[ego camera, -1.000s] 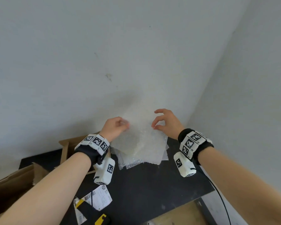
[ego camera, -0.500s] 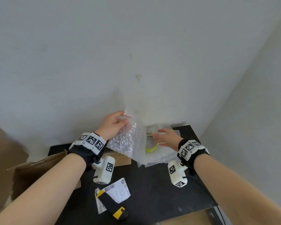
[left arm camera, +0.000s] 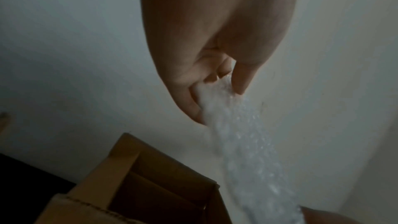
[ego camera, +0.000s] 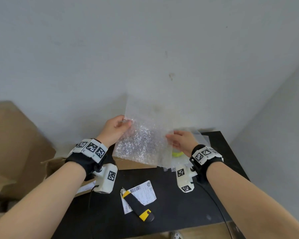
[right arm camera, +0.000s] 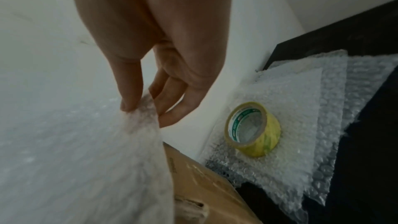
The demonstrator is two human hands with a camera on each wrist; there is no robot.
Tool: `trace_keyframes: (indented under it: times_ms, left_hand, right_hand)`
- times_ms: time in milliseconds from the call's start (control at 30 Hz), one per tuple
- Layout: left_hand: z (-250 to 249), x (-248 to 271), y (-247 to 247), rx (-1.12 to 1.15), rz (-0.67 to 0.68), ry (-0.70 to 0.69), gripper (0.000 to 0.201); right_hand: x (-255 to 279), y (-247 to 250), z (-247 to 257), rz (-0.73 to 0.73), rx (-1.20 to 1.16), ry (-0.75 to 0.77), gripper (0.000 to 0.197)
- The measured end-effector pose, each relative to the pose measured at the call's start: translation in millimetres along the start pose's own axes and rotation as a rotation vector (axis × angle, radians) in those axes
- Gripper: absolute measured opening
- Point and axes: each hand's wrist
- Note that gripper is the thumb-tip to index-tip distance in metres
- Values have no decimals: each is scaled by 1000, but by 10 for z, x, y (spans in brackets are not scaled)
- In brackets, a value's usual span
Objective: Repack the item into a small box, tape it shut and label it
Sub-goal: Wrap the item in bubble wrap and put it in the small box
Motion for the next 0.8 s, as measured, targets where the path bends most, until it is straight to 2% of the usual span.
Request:
trace_keyframes:
  times_ms: [67, 133, 233, 300, 433, 500, 667, 800]
  left_hand:
    - [78, 11, 66, -51, -64, -15, 21]
    - [132, 16, 125, -51, -128, -8, 17]
    - [201, -4, 231, 12, -166, 20, 44]
    - [245, -8, 334, 33, -143, -3, 52]
    - [297, -31, 481, -106, -65, -105, 28]
    - [294, -35, 532, -163, -29, -126, 24]
    - [217, -27, 540, -379, 62, -168, 47]
    - [96, -5, 403, -349, 176, -242, 59]
  right_hand:
    - [54, 6, 36, -39, 28, 113, 52]
    - [121, 6, 100, 22, 63, 184, 46]
    - [211, 2, 223, 146, 231, 268, 42]
    - [260, -41, 297, 124, 386, 336, 45]
    - [362, -134, 469, -11, 608, 555, 17]
    - [414, -166, 574, -48, 664, 668, 10]
    - [586, -326, 801, -21, 569, 735, 5]
    - [644, -471, 927, 7, 576, 792, 5]
Point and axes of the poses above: each hand's wrist, its own x-axis away from the middle knuckle, its own y-axis out of the back of the hand, z = x × y, and after that the axes turned 14 degrees about -z, right-handed
